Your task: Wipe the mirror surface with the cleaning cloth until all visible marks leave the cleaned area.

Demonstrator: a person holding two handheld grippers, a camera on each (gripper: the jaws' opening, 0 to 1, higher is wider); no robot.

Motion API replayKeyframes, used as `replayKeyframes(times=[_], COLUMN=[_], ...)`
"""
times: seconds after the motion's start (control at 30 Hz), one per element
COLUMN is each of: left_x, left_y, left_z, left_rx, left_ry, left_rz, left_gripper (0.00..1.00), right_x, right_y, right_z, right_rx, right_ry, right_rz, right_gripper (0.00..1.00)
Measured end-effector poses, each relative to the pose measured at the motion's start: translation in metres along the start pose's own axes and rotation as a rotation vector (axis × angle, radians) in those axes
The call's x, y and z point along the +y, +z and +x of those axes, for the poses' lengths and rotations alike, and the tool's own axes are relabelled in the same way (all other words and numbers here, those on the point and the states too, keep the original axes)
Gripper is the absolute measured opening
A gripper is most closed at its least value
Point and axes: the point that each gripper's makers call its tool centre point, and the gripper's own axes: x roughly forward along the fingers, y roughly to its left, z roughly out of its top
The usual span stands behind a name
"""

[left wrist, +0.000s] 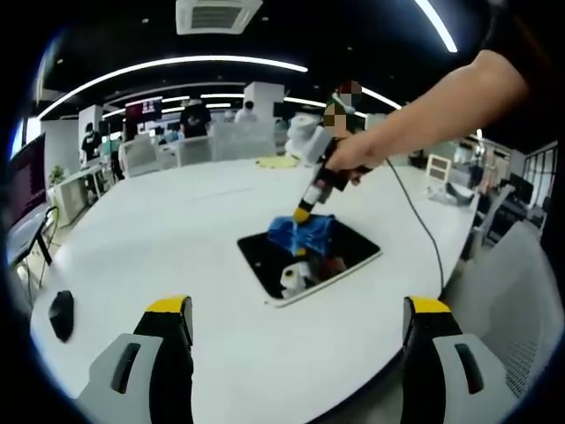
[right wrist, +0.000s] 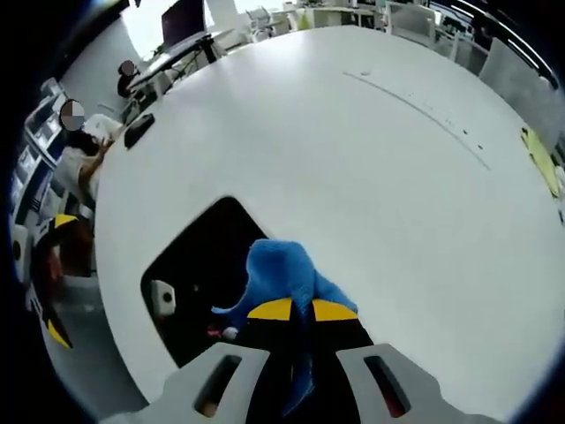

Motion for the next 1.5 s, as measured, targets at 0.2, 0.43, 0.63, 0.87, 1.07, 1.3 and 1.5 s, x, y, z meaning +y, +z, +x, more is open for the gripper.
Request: replayKeyframes(times=[0.2,0.43,0.63,0.87,1.07,1.3,1.5], left_x=[0.001,0.002,0.002,0.002,0.002,0.002,0.003], left_y=[-0.001,-0.002,-0.002,-0.003,-0.004,-0.004,-0.004], left_z=[0.000,0.000,0.000,0.000,0.000,0.000,0.000], left_rx=[0.000,0.003,0.005,0.008,0.012,0.010,0.011], left_ry=[0.001,0.001,0.002,0.002,0.002,0.002,0.005], left_rz=[-0.001,-0.002,-0.002,0.000,0.002,0.002,0.003], left_gripper=[0.99,0.99,0.99,0.99,0.99,0.99,0.99], right_x=[-0.008,-0.015,-0.017,-0.021,-0.018,-0.012,-0.006], right_y=[-0.007,-0.016,-0.024,-0.031,-0.031,-0.029,-0.027], right_z=[-0.005,-0.011,-0.020,-0.026,-0.027,-0.026,-0.023], right_rx=[0.000,-0.002,0.002,0.005,0.001,-0.013,-0.010], right_ry=[-0.011,-0.025,-0.038,-0.051,-0.066,-0.066,-0.082], right_rz=[0.020,0.032,0.039,0.050,0.038,0.027,0.006], right_gripper=[0.01,0.01,0.01,0.01,0.02,0.02,0.01])
